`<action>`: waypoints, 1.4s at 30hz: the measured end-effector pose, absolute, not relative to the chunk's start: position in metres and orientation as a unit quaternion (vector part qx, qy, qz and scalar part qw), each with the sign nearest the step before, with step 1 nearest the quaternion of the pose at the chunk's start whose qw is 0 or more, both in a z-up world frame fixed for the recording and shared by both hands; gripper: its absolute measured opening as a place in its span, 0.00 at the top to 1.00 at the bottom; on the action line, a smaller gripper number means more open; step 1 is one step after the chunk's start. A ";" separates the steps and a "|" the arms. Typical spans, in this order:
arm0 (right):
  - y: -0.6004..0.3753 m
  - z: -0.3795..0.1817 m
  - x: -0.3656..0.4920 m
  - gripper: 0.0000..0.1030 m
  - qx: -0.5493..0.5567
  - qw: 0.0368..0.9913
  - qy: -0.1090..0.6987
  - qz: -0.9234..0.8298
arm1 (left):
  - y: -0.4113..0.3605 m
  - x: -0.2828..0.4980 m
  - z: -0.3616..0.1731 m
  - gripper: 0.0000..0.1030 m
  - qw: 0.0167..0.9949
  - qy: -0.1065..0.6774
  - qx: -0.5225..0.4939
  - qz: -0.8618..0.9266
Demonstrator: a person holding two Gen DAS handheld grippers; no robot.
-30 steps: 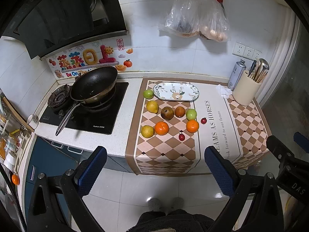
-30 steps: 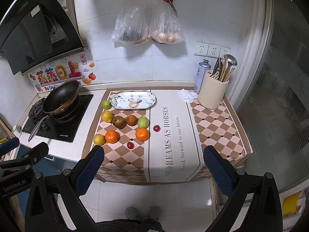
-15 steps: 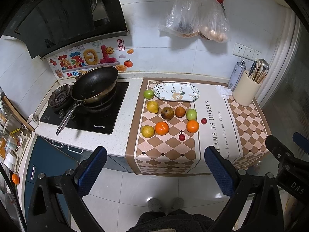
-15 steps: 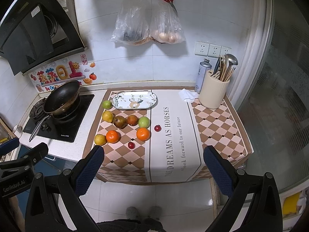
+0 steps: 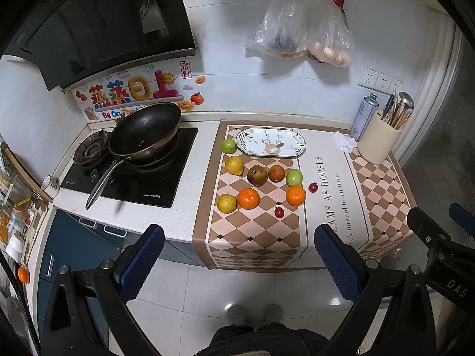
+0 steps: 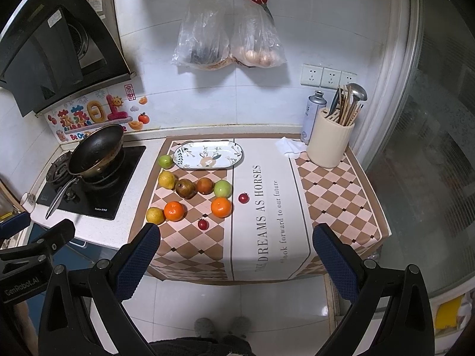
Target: Organize fruits
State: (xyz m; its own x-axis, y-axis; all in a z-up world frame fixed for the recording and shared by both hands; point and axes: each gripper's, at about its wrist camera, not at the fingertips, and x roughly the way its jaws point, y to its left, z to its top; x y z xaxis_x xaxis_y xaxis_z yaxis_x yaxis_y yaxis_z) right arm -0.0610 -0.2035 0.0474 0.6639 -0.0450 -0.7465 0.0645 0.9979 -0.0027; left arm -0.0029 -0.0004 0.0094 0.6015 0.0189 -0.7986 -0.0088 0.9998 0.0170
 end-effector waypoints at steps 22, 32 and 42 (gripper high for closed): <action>-0.200 -0.027 0.022 0.00 0.114 0.890 0.441 -0.035 | 0.056 0.100 -0.059 0.00 0.895 0.441 0.007 0.059; -0.203 -0.135 0.112 0.00 0.135 0.840 0.525 -0.033 | 0.072 0.198 -0.154 0.00 0.835 0.547 -0.008 0.059; -0.203 -0.250 0.214 0.00 0.118 0.776 0.620 0.008 | 0.015 0.279 -0.269 0.02 0.743 0.669 0.034 -0.013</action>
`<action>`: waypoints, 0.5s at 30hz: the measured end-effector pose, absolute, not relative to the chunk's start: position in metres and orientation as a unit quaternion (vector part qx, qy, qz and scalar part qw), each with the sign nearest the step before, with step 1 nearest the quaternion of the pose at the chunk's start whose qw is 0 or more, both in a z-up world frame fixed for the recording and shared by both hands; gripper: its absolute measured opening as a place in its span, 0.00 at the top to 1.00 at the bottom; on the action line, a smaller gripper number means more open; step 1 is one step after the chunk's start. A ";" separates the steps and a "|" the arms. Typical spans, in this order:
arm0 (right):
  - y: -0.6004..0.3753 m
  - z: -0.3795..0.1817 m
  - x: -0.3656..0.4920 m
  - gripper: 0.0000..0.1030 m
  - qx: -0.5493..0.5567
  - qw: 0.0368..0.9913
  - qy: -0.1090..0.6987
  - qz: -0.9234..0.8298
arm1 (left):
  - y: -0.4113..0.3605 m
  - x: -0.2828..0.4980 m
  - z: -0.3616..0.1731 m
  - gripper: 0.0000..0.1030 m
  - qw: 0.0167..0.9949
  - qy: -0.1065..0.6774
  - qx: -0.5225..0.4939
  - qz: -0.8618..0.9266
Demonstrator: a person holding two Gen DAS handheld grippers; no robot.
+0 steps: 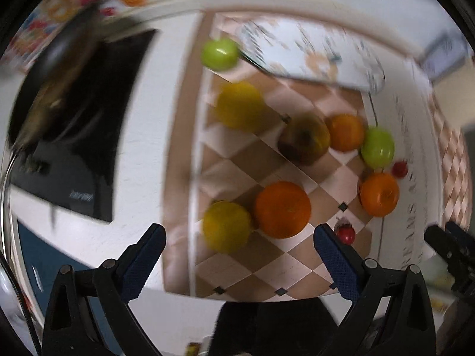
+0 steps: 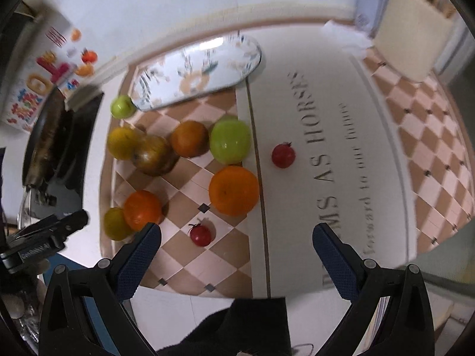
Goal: Organize fruits
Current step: 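Grasp an orange with the left gripper while the right gripper grasps another orange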
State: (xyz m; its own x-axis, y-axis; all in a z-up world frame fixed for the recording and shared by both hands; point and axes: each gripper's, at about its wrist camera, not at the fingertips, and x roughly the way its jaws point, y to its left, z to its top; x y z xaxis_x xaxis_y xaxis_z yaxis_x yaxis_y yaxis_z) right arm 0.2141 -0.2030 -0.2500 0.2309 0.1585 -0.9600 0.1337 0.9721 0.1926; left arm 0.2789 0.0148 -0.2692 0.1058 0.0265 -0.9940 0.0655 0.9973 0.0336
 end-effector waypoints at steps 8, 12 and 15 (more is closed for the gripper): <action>-0.203 -0.309 0.244 0.01 0.120 0.734 0.667 0.028 | -0.033 0.302 -0.328 0.03 0.690 0.705 0.147 -0.074; -0.201 -0.328 0.254 0.03 0.125 0.721 0.681 0.034 | -0.047 0.304 -0.345 0.03 0.679 0.706 0.182 -0.088; -0.199 -0.338 0.262 0.05 0.131 0.714 0.687 0.038 | -0.051 0.308 -0.353 0.03 0.674 0.708 0.186 -0.098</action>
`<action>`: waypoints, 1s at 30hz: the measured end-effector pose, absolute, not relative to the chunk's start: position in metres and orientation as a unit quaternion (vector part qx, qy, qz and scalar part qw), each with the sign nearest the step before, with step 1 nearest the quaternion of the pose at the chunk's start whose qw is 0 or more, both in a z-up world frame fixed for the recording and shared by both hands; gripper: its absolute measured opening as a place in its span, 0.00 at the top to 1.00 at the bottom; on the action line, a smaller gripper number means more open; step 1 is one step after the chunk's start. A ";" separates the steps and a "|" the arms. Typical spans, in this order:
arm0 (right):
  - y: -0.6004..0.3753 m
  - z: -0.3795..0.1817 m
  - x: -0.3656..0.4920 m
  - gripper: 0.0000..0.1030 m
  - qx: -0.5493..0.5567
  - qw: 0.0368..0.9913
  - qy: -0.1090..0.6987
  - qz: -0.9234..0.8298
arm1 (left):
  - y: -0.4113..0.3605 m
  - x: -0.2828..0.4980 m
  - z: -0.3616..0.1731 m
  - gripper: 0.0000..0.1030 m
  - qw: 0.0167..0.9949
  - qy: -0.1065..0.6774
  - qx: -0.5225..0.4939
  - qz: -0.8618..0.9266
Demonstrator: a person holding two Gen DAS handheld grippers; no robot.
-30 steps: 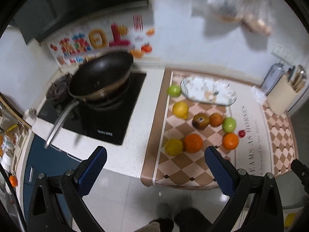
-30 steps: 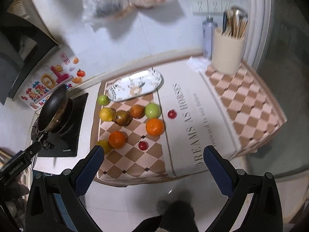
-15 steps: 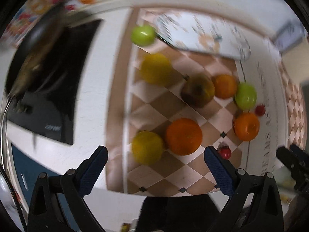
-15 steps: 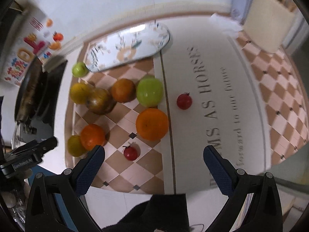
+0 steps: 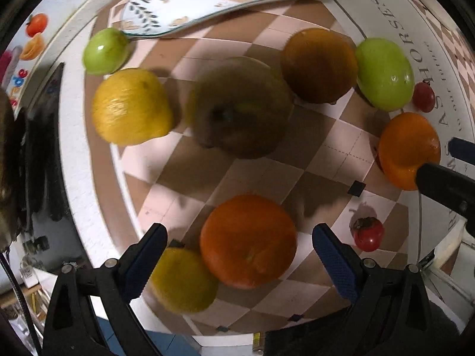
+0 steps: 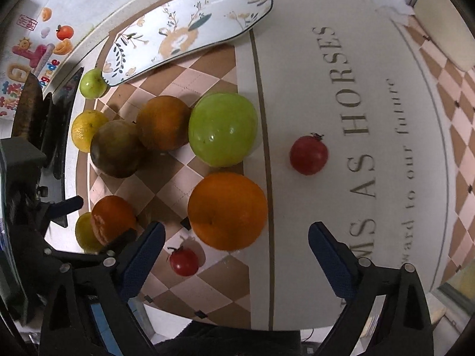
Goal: Organize fruits
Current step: 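Grasp an orange with the left gripper while the right gripper grasps another orange, then place both oranges on the floral plate and open both grippers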
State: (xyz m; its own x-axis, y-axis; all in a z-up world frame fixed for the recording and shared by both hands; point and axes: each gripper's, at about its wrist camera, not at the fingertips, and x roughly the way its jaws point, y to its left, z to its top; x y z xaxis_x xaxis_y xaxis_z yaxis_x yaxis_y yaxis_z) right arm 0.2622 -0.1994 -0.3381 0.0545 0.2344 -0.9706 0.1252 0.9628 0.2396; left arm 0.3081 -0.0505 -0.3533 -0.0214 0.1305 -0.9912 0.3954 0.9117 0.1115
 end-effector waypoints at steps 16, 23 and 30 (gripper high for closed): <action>-0.177 -0.373 0.285 0.35 0.124 0.693 0.709 0.041 | -0.052 0.302 -0.379 0.40 0.675 0.715 0.151 -0.103; -0.167 -0.366 0.282 0.37 0.097 0.708 0.698 0.038 | -0.032 0.298 -0.337 0.40 0.701 0.697 0.108 -0.102; -0.186 -0.304 0.283 0.37 0.126 0.739 0.659 0.063 | -0.016 0.333 -0.233 0.40 0.762 0.636 0.016 -0.122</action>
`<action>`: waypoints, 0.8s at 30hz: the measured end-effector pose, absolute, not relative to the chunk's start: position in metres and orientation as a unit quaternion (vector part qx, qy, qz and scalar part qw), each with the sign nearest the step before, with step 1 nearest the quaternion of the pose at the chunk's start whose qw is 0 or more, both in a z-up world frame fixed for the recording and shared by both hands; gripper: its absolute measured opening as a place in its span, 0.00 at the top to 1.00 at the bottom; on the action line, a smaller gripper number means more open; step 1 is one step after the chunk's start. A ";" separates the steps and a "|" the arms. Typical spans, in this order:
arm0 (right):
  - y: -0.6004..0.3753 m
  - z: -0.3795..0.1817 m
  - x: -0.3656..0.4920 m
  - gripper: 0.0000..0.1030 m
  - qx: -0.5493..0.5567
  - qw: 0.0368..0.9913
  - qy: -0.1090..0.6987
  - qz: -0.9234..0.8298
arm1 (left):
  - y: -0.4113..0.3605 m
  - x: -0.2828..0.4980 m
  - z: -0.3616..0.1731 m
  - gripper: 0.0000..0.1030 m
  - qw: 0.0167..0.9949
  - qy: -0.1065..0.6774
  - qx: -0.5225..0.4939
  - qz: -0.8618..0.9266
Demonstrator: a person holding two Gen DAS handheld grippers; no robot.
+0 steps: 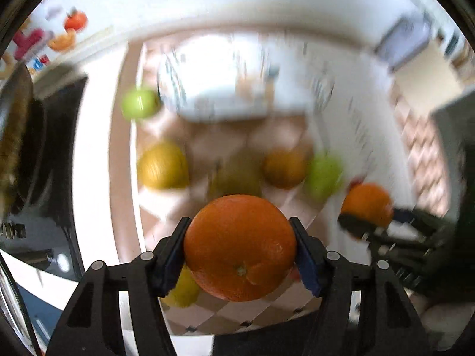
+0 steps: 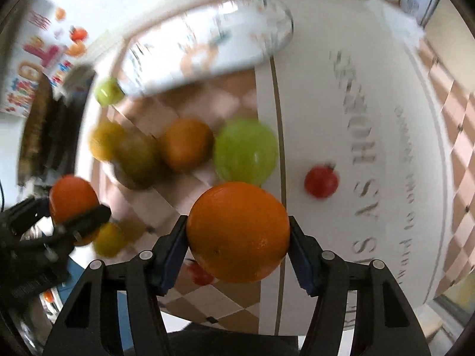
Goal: Organize fruits
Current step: 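Place both oranges on the floral plate and open both grippers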
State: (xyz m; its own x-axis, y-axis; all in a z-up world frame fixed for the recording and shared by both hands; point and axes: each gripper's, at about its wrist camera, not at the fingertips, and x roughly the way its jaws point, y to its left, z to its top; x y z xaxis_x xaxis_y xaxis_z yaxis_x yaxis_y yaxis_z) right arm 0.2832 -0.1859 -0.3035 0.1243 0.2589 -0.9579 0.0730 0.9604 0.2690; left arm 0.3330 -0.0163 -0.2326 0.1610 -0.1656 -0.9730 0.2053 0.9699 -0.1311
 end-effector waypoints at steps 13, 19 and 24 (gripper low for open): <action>-0.178 -0.276 0.458 0.37 0.084 0.787 0.606 0.078 | -0.025 0.515 -0.244 0.40 0.747 0.652 -0.107 -0.068; -0.161 -0.321 0.524 0.37 0.060 0.761 0.640 0.084 | -0.029 0.563 -0.307 0.40 0.692 0.701 -0.165 -0.049; -0.150 -0.346 0.550 0.37 0.043 0.741 0.663 0.094 | -0.035 0.575 -0.329 0.40 0.672 0.721 -0.163 -0.042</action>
State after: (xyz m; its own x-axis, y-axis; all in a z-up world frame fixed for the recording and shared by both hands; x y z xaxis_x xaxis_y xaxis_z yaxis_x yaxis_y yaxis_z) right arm 0.5497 -0.1499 -0.3456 0.1030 0.1953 -0.9753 -0.0825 0.9788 0.1873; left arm 0.5751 -0.0348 -0.3288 -0.0428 -0.2918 -0.9555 -0.1788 0.9432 -0.2800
